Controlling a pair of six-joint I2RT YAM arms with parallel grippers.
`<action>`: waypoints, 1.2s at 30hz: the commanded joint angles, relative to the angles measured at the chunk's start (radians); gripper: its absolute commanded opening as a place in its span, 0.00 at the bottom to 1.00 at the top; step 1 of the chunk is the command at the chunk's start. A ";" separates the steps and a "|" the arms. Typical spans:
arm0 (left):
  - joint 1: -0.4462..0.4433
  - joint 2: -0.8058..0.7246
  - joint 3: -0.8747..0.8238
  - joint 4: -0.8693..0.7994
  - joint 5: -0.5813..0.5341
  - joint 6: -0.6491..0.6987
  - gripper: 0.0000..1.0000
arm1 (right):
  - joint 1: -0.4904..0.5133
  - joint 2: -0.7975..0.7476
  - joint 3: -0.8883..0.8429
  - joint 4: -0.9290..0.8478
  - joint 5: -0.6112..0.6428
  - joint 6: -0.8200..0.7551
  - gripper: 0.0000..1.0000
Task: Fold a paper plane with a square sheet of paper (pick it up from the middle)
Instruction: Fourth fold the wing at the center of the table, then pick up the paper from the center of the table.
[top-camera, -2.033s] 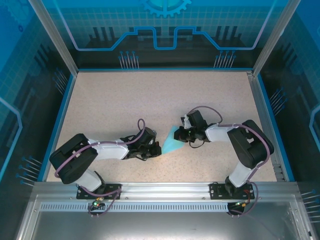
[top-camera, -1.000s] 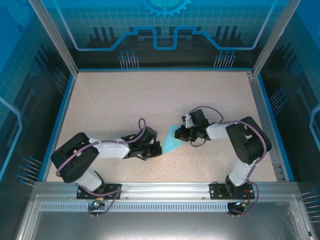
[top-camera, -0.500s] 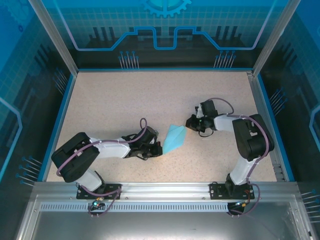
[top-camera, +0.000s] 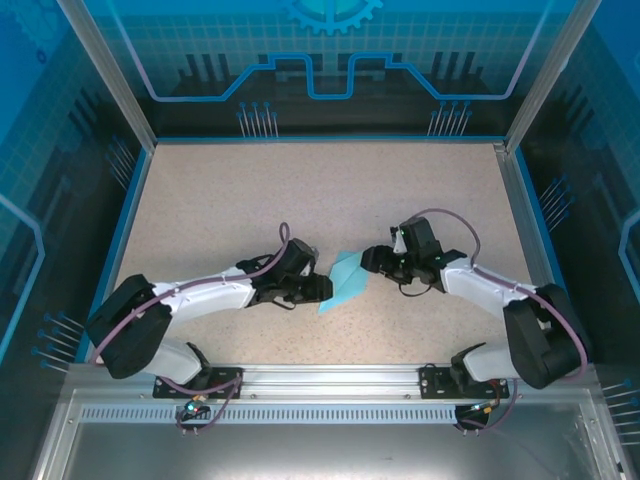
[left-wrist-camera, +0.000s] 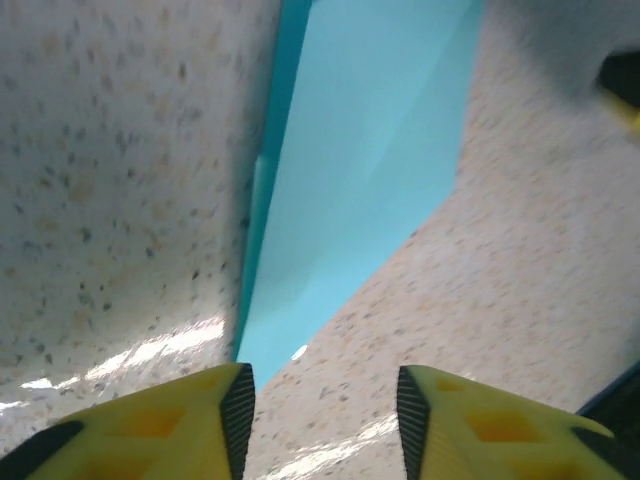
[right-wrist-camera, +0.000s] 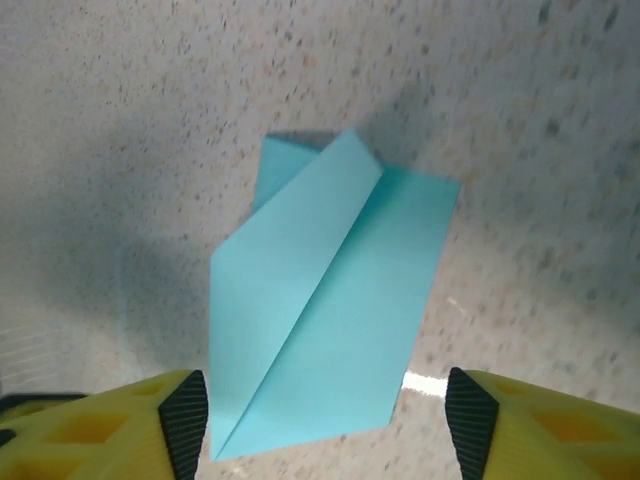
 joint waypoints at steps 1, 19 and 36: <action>0.033 -0.043 0.010 -0.047 -0.077 0.009 0.52 | 0.057 -0.044 -0.026 -0.025 0.046 0.079 0.73; 0.164 -0.102 -0.097 0.010 -0.066 -0.012 0.98 | 0.254 0.194 0.039 0.205 0.125 0.263 0.67; 0.205 -0.097 -0.105 0.036 0.017 -0.040 0.98 | 0.257 0.288 0.066 0.275 0.120 0.272 0.50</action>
